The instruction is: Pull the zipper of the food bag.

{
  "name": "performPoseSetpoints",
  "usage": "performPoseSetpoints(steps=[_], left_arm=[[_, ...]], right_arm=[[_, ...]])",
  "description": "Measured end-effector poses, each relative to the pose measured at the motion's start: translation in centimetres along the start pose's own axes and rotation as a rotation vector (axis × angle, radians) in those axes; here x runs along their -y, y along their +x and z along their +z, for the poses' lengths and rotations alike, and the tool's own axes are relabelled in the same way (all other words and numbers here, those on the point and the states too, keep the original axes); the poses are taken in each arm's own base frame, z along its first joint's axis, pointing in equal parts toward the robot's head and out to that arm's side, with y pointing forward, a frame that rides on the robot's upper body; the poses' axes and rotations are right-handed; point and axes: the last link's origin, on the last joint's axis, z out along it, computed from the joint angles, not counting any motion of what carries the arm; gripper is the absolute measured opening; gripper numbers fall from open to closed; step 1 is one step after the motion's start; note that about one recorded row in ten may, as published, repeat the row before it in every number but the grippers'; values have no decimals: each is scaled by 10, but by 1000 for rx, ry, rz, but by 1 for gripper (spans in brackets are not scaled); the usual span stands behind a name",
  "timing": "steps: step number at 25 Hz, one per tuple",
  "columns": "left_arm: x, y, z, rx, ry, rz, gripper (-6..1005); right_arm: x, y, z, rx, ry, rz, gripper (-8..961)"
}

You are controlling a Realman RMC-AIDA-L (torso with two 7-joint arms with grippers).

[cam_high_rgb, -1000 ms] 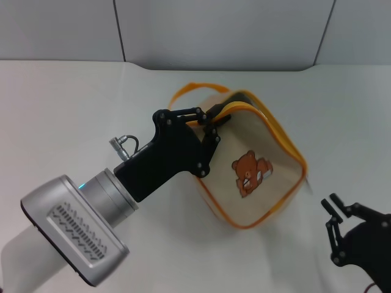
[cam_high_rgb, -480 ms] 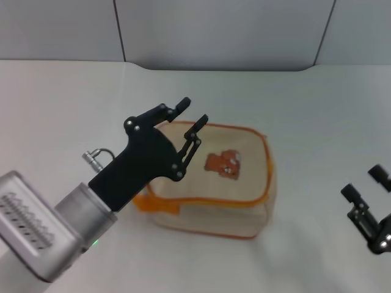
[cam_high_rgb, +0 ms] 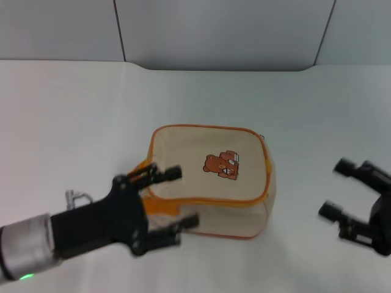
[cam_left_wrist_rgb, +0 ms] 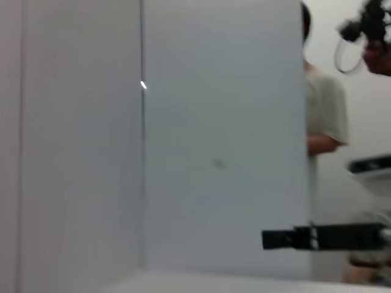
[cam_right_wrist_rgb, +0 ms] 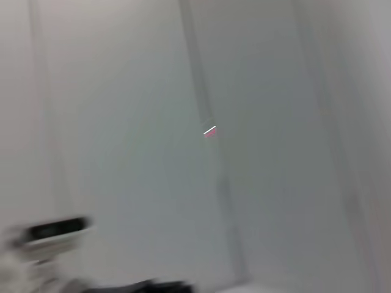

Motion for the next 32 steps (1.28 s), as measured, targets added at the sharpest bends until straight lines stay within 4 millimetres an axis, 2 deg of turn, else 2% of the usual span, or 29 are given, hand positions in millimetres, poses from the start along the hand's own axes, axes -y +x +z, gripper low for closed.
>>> performPoseSetpoints(steps=[2, 3, 9, 13, 32], left_arm=[[-2, -1, -10, 32, -28, -38, 729], [-4, -1, -15, 40, -37, -55, 770], [-9, 2, -34, 59, -68, -119, 793], [-13, 1, -39, 62, -69, -137, 808], [-19, -3, -39, 83, -89, -149, 813]], right_arm=[[2, -6, 6, -63, -114, 36, 816], [3, -11, 14, -128, -229, 73, 821], [5, -14, 35, -253, -390, 105, 848], [8, -14, 44, -301, -405, 96, 849], [9, -11, 46, -296, -378, 74, 848]])
